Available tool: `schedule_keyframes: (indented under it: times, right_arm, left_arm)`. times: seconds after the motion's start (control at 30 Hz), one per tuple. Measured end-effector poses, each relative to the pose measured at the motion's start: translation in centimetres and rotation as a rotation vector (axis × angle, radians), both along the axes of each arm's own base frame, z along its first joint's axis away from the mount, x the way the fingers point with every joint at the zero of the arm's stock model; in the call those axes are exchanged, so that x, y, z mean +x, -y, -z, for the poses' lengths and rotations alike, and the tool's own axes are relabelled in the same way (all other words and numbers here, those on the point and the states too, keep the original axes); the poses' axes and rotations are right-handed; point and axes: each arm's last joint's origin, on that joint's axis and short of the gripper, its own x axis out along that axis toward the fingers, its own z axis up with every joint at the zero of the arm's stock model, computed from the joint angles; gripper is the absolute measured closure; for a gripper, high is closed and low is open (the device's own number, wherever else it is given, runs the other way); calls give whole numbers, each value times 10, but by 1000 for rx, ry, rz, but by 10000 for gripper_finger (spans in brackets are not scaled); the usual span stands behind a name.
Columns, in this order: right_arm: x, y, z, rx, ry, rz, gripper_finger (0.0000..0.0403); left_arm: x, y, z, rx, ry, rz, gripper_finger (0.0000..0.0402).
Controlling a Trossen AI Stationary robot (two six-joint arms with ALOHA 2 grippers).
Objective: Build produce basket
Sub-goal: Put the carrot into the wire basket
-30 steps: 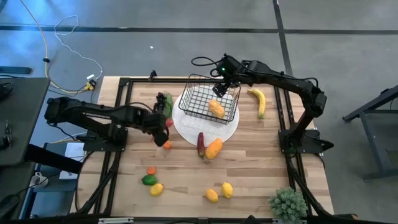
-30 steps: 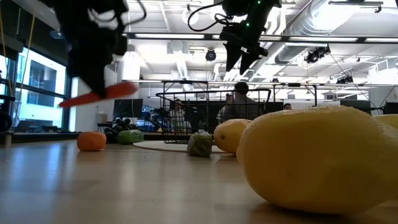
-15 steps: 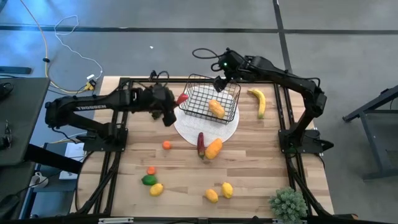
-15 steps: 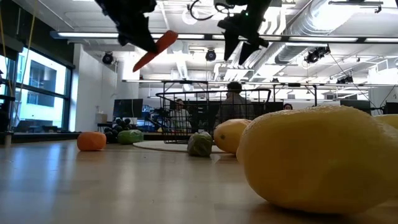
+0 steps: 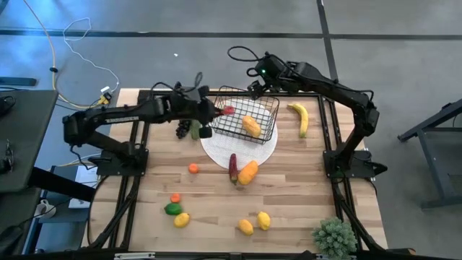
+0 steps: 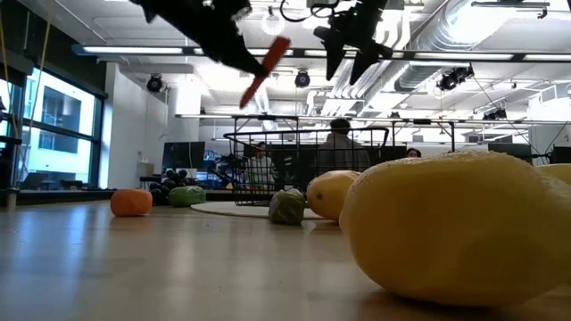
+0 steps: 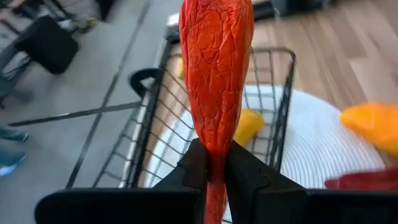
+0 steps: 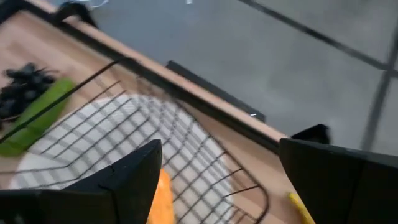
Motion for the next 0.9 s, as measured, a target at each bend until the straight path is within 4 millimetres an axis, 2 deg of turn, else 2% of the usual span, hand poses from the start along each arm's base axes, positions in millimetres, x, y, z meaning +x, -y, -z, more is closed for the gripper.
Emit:
schedule_keyframes:
  times: [0.2,0.4,0.5,0.7,0.9]
  right_arm:
    - [-7,8,1,2,-11,58,98]
    - [-8,9,2,10,-26,62,98]
    - [-9,9,2,11,-27,61,98]
    - [-11,7,4,38,-45,86,98]
    - [-20,1,10,138,-112,101,98]
  left_arm:
    - [20,-10,37,-25,-120,26,380]
    - [32,-15,59,-51,-172,28,379]
    - [34,-16,66,-64,-185,23,368]
    - [36,-17,74,-114,-194,-8,321]
    - [35,-16,75,-170,-188,-54,286]
